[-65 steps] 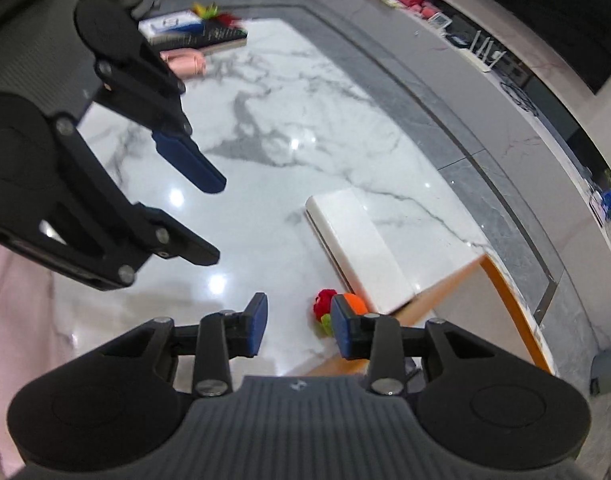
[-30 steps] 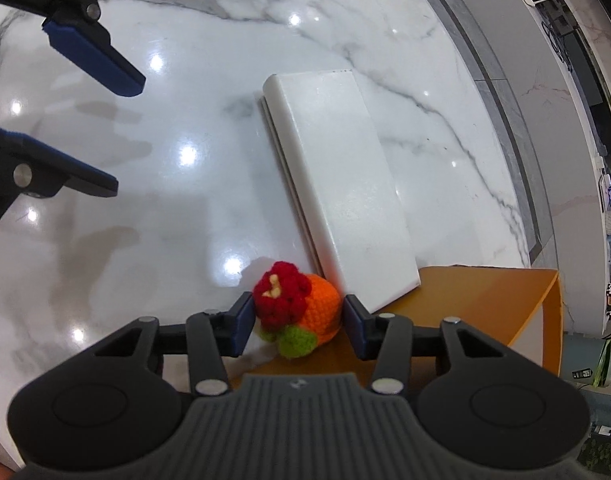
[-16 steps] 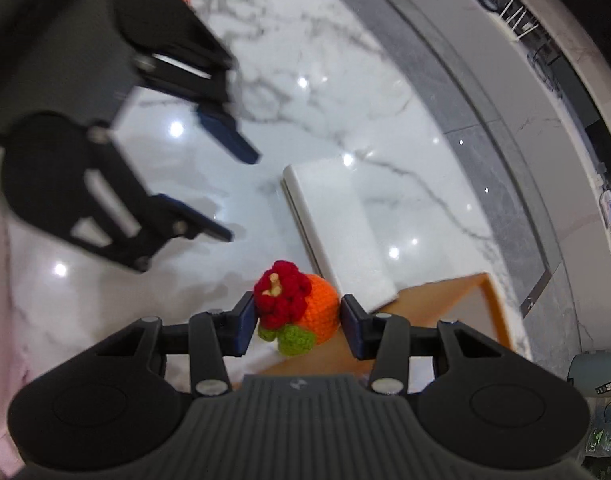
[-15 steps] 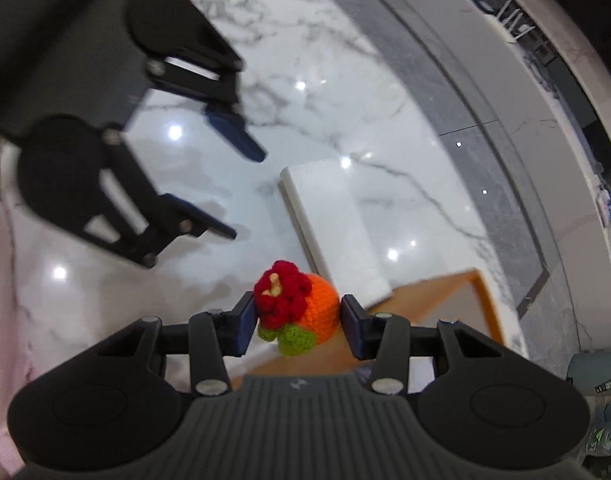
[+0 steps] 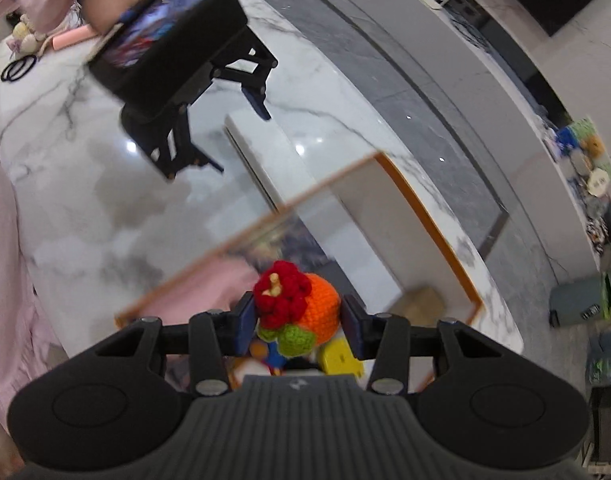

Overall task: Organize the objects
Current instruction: 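Grasp the orange crochet plush with the right tool while the left tool grasps the white box, then carry the crochet plush and white box over the orange box with both tools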

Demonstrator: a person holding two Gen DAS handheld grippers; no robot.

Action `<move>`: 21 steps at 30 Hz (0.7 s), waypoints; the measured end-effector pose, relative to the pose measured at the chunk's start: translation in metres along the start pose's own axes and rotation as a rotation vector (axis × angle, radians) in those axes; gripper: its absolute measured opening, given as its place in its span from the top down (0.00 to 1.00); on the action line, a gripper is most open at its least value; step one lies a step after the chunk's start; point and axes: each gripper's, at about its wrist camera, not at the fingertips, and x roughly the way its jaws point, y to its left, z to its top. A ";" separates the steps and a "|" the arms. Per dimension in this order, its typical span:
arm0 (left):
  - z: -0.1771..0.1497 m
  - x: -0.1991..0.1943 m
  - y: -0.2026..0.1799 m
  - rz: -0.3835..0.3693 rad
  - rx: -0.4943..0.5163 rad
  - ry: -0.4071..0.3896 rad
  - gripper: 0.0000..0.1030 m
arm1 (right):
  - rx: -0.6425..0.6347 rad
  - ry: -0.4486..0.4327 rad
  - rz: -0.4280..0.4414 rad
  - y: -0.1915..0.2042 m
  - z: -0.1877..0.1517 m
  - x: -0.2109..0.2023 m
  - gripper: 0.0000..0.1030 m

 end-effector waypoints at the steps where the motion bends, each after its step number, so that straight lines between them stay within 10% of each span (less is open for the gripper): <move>1: 0.002 0.004 0.003 -0.018 0.001 0.010 0.22 | 0.010 -0.008 0.004 -0.001 -0.009 -0.002 0.54; 21: 0.024 0.072 0.055 -0.257 0.151 0.163 0.21 | 0.233 -0.033 0.088 -0.067 -0.036 0.104 0.54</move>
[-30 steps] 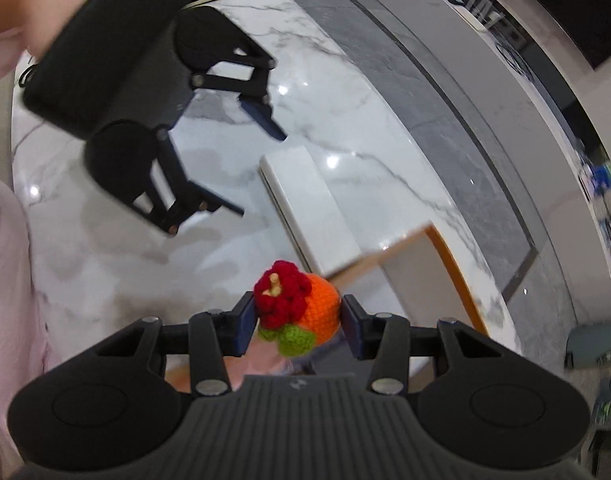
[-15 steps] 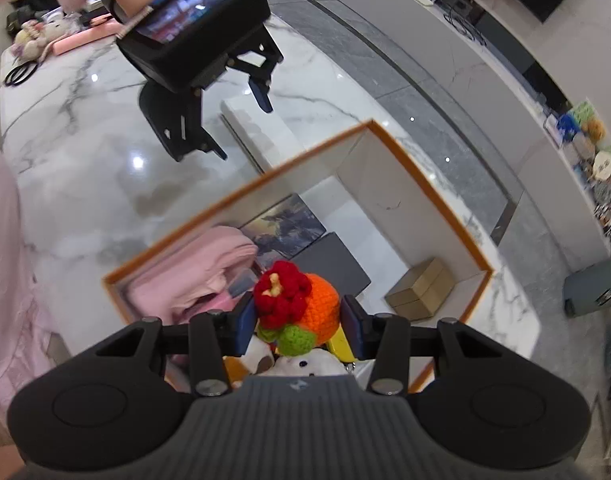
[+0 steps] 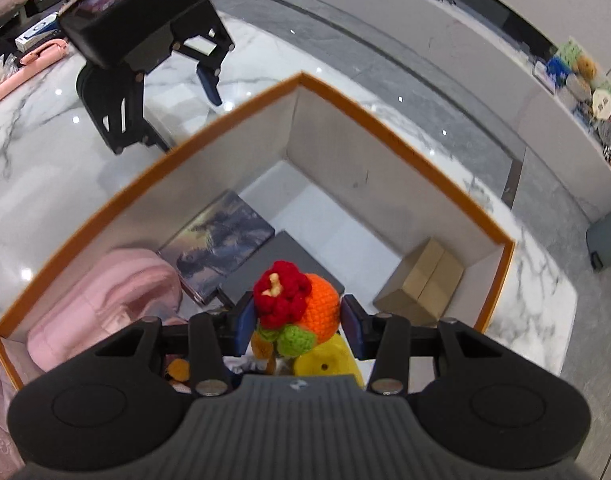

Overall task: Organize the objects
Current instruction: 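Carry the crochet plush and white box over the orange box with both tools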

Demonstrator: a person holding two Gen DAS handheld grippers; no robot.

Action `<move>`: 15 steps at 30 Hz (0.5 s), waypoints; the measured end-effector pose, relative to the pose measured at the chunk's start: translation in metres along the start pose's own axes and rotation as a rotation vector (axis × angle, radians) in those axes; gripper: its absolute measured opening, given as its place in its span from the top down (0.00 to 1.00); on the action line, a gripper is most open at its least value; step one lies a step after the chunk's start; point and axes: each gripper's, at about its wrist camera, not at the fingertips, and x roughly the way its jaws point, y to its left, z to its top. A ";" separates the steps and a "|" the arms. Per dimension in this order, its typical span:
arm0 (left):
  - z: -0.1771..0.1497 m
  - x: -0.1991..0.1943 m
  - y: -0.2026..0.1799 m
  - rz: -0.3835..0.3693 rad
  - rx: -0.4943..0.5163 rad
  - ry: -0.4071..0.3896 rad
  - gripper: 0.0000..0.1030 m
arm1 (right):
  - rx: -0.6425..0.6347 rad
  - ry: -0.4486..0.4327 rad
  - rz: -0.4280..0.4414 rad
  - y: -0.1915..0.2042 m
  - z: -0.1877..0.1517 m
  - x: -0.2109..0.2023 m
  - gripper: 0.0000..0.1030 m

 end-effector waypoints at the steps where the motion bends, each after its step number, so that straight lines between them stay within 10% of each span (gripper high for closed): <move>1: 0.003 0.002 0.002 -0.020 -0.007 0.002 0.21 | -0.002 0.004 0.005 0.000 -0.001 0.002 0.54; 7: 0.011 0.018 -0.004 -0.040 0.054 0.031 0.20 | -0.034 0.027 0.002 0.001 -0.001 0.008 0.54; 15: 0.004 0.020 -0.001 -0.002 -0.157 0.044 0.30 | -0.007 0.043 -0.001 -0.011 -0.005 0.006 0.54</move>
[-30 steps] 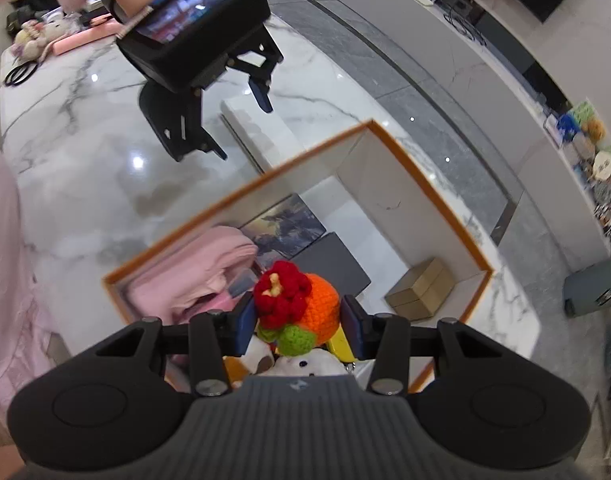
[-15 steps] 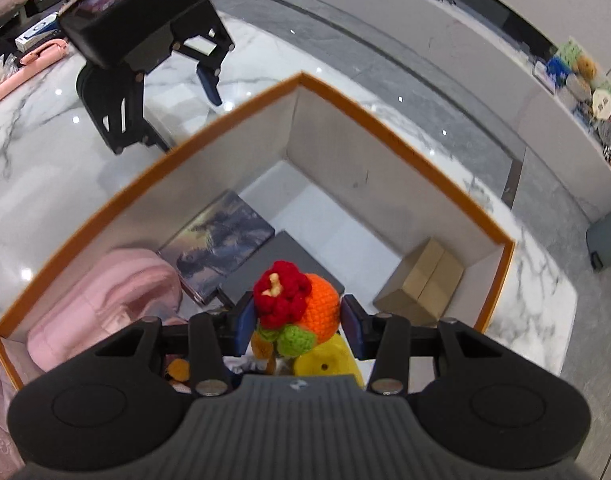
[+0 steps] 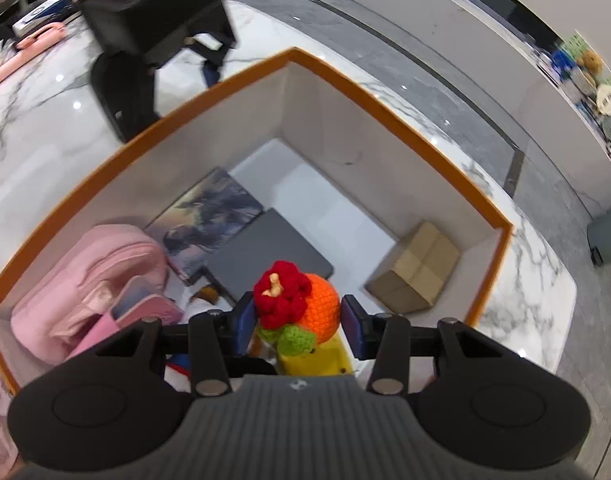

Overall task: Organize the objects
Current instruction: 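Carry the crochet plush and white box over the orange box with both tools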

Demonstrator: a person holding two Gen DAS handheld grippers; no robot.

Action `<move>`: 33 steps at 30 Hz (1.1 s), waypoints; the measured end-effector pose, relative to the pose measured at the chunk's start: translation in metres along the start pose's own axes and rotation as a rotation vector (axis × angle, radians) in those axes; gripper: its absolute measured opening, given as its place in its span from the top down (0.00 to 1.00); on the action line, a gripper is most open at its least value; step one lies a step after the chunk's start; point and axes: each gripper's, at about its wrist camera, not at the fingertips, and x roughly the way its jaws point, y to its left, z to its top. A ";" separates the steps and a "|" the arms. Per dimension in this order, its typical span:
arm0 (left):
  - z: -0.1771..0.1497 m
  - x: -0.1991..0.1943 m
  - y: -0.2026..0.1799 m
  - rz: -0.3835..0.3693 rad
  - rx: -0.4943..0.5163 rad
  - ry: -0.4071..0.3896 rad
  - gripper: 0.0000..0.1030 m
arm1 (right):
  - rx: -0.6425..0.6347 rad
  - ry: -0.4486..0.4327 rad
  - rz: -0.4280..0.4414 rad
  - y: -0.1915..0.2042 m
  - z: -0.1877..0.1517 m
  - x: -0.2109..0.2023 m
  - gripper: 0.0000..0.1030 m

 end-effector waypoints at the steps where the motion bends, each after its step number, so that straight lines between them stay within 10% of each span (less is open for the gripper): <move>1: -0.003 -0.001 -0.003 0.008 -0.011 -0.009 0.30 | 0.015 0.004 -0.005 -0.003 0.000 0.001 0.54; 33: 0.026 -0.154 -0.041 0.205 -0.051 -0.235 0.32 | 0.006 0.174 -0.257 -0.011 0.013 0.061 0.52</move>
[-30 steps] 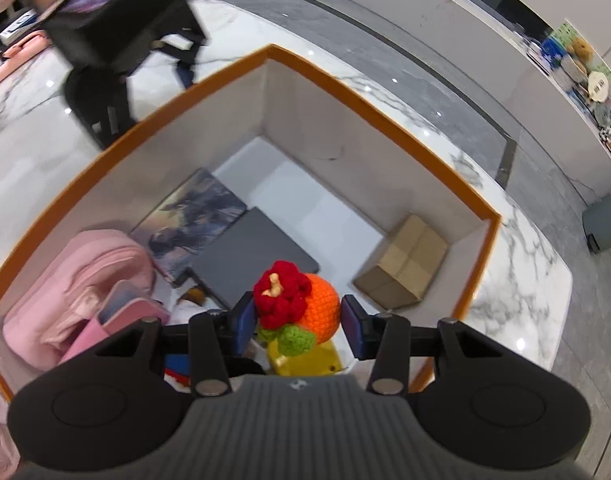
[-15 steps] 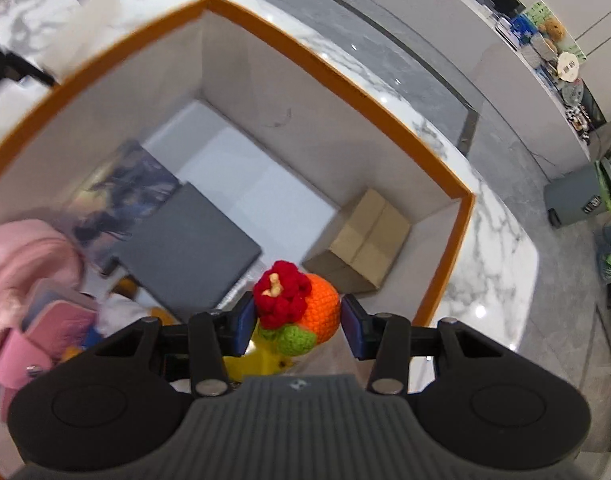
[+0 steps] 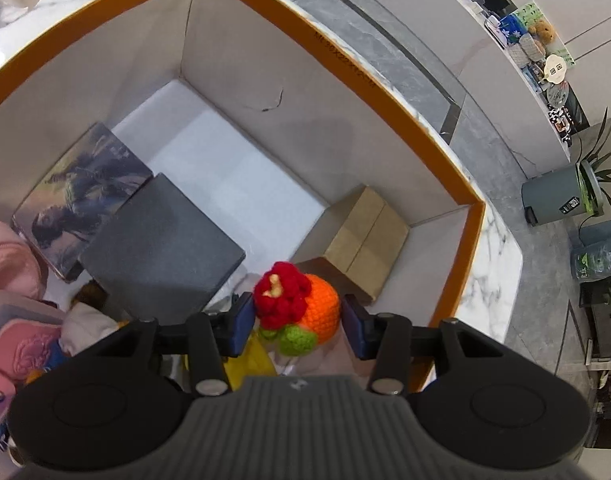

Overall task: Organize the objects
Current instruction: 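Carry the crochet plush and white box over the orange box with both tools, then lower the white box and crochet plush into the orange box and open both tools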

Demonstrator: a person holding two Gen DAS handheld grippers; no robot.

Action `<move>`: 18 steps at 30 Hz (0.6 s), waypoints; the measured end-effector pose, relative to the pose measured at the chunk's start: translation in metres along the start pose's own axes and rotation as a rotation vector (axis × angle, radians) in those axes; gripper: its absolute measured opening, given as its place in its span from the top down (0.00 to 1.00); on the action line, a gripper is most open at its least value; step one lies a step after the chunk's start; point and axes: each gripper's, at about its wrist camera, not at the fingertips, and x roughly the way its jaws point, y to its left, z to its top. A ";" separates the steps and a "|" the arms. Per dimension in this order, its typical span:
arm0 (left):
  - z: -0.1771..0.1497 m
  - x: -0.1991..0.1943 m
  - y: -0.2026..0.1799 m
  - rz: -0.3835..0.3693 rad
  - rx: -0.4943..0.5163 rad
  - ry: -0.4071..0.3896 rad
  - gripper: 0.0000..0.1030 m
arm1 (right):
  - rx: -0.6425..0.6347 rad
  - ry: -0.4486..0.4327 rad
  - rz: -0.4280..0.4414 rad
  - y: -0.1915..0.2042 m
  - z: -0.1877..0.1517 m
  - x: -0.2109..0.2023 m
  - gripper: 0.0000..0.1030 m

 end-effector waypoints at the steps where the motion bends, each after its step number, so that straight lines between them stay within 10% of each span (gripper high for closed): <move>1: 0.004 -0.002 -0.001 0.001 0.006 -0.005 0.32 | 0.000 -0.003 -0.004 0.000 0.000 0.000 0.52; 14: 0.063 -0.014 -0.018 0.023 0.090 -0.074 0.32 | 0.107 -0.143 0.019 -0.029 -0.016 -0.036 0.49; 18: 0.077 0.013 -0.029 -0.006 0.106 -0.063 0.32 | 0.243 -0.219 0.045 -0.055 -0.023 -0.052 0.61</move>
